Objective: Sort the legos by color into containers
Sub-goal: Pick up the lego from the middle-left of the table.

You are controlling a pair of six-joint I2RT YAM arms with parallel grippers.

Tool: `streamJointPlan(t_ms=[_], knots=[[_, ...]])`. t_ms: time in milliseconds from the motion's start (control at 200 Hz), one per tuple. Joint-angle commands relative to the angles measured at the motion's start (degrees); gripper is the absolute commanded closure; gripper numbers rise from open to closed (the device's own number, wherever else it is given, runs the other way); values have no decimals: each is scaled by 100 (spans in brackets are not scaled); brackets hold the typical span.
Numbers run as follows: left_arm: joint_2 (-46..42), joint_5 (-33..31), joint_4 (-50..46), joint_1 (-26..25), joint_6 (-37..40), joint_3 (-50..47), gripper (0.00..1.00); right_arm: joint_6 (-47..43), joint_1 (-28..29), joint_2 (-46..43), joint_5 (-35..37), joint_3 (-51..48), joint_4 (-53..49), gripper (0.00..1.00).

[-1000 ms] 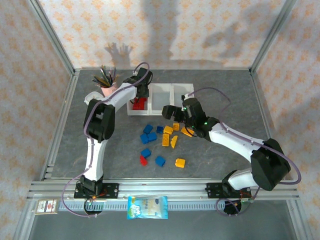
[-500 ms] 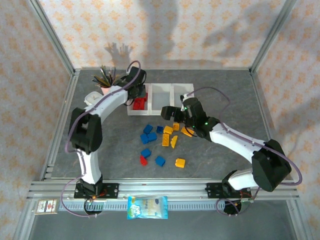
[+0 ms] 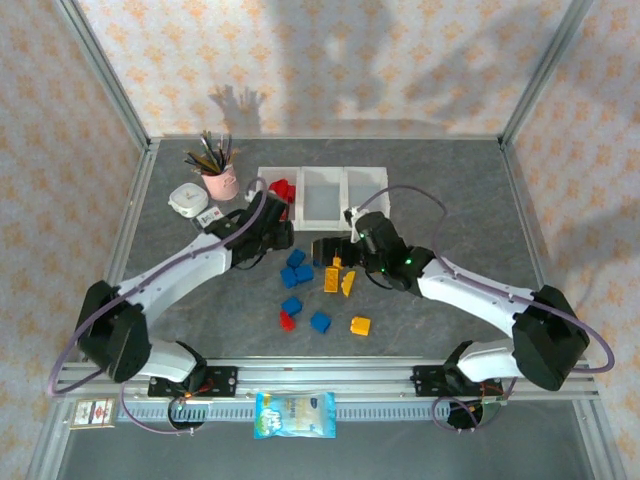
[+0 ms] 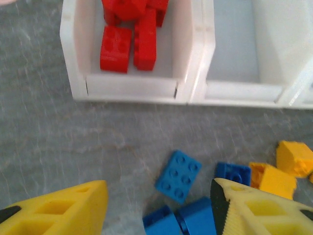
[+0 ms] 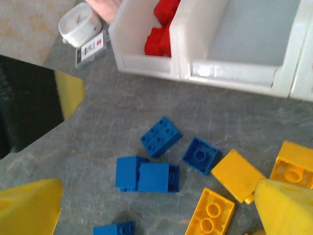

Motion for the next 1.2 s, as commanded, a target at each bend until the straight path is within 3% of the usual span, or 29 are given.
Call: streamJointPlan(t_ms=[0,180,325,591,761,1196], knots=[[-481,-221,-260,-377,-868,-443,35,-69,181,-172,-192,-215,-76,0],[-1125,-108,-362,-1181,-2010,-1267,33,-50,357,-236,-648,-684,229,0],[-1333,-264,-595,-1806,-2914,-1726,32,109,363,-403,-535,-1024,396,0],[-1218,-42,21,-2602,-3783,-2303,32,146,367,-594,-278,-1241,333,0],[-820,-83,216,-2729,-3921,-2358,34,119,365,-605,-236,-1273,421,0],[-239,-321,278,-2761,-4104,-2355,52,61,358,-501,-244,-1181,563,0]])
